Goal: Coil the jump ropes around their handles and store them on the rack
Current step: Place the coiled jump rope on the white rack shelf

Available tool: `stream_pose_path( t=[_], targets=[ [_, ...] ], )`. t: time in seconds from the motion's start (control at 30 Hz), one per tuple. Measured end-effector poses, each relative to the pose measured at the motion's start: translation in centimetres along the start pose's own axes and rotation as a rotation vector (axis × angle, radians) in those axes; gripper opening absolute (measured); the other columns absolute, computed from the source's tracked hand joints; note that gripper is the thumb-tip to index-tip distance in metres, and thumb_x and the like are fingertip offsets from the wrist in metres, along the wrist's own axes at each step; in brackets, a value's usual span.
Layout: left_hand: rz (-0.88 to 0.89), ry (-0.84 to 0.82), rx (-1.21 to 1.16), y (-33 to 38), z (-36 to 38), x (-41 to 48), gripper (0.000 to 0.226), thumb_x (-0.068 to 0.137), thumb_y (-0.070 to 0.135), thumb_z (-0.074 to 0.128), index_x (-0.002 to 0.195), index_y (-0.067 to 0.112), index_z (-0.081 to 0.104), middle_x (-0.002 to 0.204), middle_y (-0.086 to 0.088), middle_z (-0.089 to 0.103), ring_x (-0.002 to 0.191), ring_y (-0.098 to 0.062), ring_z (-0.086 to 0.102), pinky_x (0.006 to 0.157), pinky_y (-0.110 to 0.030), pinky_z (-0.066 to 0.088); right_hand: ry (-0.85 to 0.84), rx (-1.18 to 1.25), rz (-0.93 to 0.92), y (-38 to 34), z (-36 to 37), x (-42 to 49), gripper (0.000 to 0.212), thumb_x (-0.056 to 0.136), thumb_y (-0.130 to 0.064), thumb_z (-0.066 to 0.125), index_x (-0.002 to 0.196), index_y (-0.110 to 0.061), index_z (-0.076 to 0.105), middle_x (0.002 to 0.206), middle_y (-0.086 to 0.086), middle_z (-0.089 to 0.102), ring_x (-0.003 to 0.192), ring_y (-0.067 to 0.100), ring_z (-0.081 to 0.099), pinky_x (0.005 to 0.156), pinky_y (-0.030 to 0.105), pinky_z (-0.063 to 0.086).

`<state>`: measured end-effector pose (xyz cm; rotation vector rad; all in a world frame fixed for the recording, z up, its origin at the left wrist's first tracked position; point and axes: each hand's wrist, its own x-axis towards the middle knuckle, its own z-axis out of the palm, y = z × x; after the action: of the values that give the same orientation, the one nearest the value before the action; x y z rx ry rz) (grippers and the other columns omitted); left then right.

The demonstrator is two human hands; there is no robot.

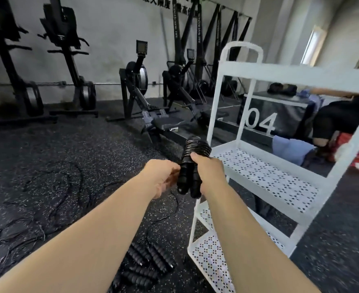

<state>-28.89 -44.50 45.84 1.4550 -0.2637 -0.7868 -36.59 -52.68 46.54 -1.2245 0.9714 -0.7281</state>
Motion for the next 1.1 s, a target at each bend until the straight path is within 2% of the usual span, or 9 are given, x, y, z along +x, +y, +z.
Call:
stream_pose_path(
  t=[0.1, 0.27, 0.47, 0.57, 0.67, 0.77, 0.83, 0.93, 1.1],
  targets=[
    [0.061, -0.038, 0.026, 1.2, 3.0, 0.5, 0.025, 0.093, -0.011, 0.051, 0.079, 0.01, 0.051, 0.084, -0.017, 0.061, 0.069, -0.023, 0.055, 0.064, -0.03, 0.045, 0.08, 0.056, 0.011, -1.9, -1.6, 1.5, 0.031, 0.086, -0.025, 0.069, 0.106, -0.008, 0.052, 0.097, 0.008, 0.061, 0.085, 0.028, 0.058, 0.078, 0.036, 0.049],
    [0.128, -0.137, 0.041, 2.3, 6.6, 2.2, 0.062, 0.095, -0.009, 0.048, 0.151, 0.009, 0.029, 0.121, -0.016, 0.064, 0.079, -0.02, 0.054, 0.067, -0.028, 0.045, 0.195, 0.176, 0.063, -5.4, -3.9, 5.2, 0.046, 0.088, -0.027, 0.068, 0.125, -0.004, 0.052, 0.115, 0.011, 0.058, 0.089, 0.027, 0.051, 0.074, 0.035, 0.042],
    [0.141, -0.204, 0.121, 2.9, 8.8, 4.3, 0.033, 0.095, -0.01, 0.045, 0.112, 0.018, 0.044, 0.114, -0.011, 0.055, 0.083, -0.018, 0.049, 0.07, -0.028, 0.041, 0.247, 0.18, 0.107, -7.1, -4.9, 9.3, 0.053, 0.092, -0.027, 0.063, 0.136, -0.003, 0.044, 0.133, 0.015, 0.052, 0.114, 0.035, 0.053, 0.09, 0.044, 0.044],
    [0.131, -0.203, 0.14, 2.7, 9.0, 5.3, 0.033, 0.093, -0.011, 0.046, 0.098, 0.022, 0.042, 0.112, -0.01, 0.054, 0.098, -0.023, 0.046, 0.078, -0.031, 0.041, 0.256, 0.154, 0.113, -6.8, -5.4, 11.0, 0.038, 0.095, -0.021, 0.059, 0.122, 0.003, 0.05, 0.109, 0.018, 0.059, 0.086, 0.031, 0.054, 0.073, 0.037, 0.044],
    [0.134, -0.213, 0.15, 2.6, 9.0, 5.8, 0.038, 0.095, -0.007, 0.049, 0.125, 0.014, 0.047, 0.131, -0.01, 0.06, 0.115, -0.022, 0.054, 0.092, -0.035, 0.044, 0.254, 0.089, 0.141, -6.1, -5.7, 11.8, 0.023, 0.099, -0.018, 0.052, 0.092, 0.004, 0.048, 0.065, 0.009, 0.044, 0.054, 0.026, 0.042, 0.055, 0.033, 0.038],
    [0.127, -0.219, 0.165, 2.4, 8.5, 6.3, 0.068, 0.095, -0.006, 0.051, 0.154, 0.008, 0.021, 0.132, -0.008, 0.06, 0.123, -0.022, 0.055, 0.099, -0.035, 0.047, 0.298, 0.105, 0.129, -5.1, -5.8, 13.4, 0.024, 0.098, -0.019, 0.053, 0.112, 0.0, 0.052, 0.075, 0.009, 0.051, 0.076, 0.031, 0.057, 0.067, 0.033, 0.037],
    [0.123, -0.216, 0.169, 2.3, 8.1, 6.5, 0.07, 0.095, -0.006, 0.052, 0.155, 0.008, 0.019, 0.129, -0.006, 0.061, 0.121, -0.022, 0.057, 0.101, -0.036, 0.048, 0.308, 0.009, 0.119, -4.5, -5.7, 13.9, 0.032, 0.099, -0.022, 0.05, 0.122, 0.0, 0.053, 0.096, 0.011, 0.06, 0.09, 0.03, 0.059, 0.064, 0.031, 0.036],
    [0.117, -0.219, 0.163, 2.2, 7.6, 6.6, 0.071, 0.094, -0.006, 0.053, 0.155, 0.008, 0.019, 0.129, -0.007, 0.062, 0.118, -0.021, 0.059, 0.1, -0.036, 0.049, 0.294, -0.13, 0.128, -3.8, -5.8, 14.5, 0.033, 0.096, -0.026, 0.054, 0.12, -0.003, 0.055, 0.077, 0.006, 0.05, 0.064, 0.023, 0.052, 0.057, 0.03, 0.039],
    [0.1, -0.209, 0.16, 1.9, 7.4, 6.6, 0.071, 0.093, -0.007, 0.054, 0.155, 0.01, 0.022, 0.123, -0.006, 0.065, 0.114, -0.02, 0.062, 0.101, -0.038, 0.05, 0.329, -0.293, 0.129, -2.5, -5.8, 18.0, 0.04, 0.084, -0.04, 0.064, 0.098, -0.004, 0.059, 0.067, 0.012, 0.058, 0.076, 0.032, 0.068, 0.082, 0.043, 0.056]
  ],
)
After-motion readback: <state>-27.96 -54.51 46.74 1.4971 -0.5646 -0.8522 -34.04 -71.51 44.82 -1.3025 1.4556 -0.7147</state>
